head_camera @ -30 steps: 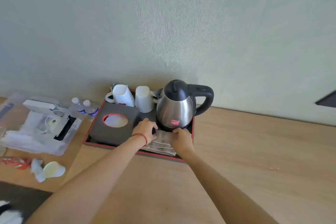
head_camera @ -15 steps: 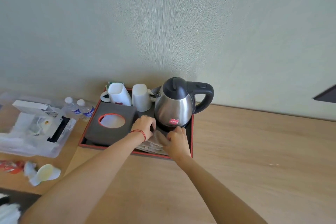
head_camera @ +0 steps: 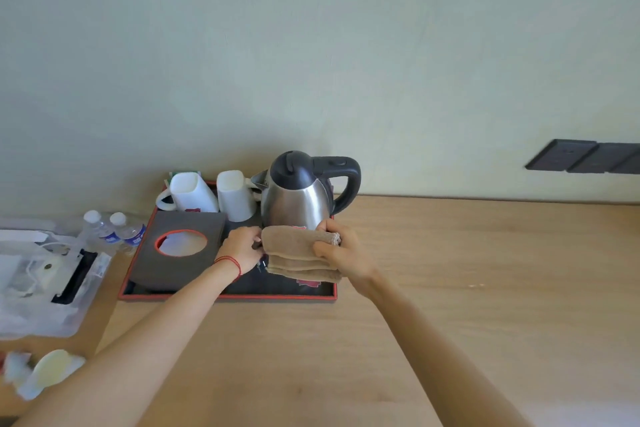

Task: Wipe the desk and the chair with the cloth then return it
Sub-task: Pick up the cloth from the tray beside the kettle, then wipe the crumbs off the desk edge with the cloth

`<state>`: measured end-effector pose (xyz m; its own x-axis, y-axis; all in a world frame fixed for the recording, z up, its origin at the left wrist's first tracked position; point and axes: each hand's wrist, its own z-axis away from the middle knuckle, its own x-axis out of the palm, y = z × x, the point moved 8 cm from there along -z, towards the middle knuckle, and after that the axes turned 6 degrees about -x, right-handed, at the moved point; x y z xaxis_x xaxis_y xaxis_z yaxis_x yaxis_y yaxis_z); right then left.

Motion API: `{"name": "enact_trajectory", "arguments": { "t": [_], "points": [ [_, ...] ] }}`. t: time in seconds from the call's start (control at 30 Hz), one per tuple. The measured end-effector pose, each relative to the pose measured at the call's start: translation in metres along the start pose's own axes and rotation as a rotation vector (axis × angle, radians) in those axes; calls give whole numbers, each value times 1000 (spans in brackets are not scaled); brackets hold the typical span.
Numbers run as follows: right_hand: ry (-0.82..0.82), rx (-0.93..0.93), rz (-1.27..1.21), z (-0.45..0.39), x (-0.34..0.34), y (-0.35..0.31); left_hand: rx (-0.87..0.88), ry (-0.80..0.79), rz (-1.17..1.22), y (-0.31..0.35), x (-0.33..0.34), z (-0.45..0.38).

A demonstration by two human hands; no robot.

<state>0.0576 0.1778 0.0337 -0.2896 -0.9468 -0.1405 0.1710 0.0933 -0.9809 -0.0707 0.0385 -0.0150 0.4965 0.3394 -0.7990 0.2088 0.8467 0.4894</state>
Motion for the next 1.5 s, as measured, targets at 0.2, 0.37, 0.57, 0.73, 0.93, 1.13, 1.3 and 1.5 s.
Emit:
{"name": "enact_trajectory", "arguments": {
  "t": [0.2,0.37,0.57,0.73,0.93,1.13,1.3,1.5],
  "points": [
    [29,2,-169,48,-28,-16,-147,-342,1002,39,12,61],
    [210,26,-106,129,-80,0,105,-376,828,96,41,128],
    [335,-156,600,281,-134,45,281,-431,558,168,144,232],
    [189,-99,870,360,-144,107,234,-664,556,217,254,295],
    [492,100,625,419,-212,158,351,-401,353,250,325,302],
    [859,171,308,469,-268,191,695,-161,-432,267,406,315],
    [1009,238,197,497,-313,207,691,-90,-472,267,419,316],
    [1207,85,533,515,-363,198,723,-22,-400,267,425,312]
  ]
}}
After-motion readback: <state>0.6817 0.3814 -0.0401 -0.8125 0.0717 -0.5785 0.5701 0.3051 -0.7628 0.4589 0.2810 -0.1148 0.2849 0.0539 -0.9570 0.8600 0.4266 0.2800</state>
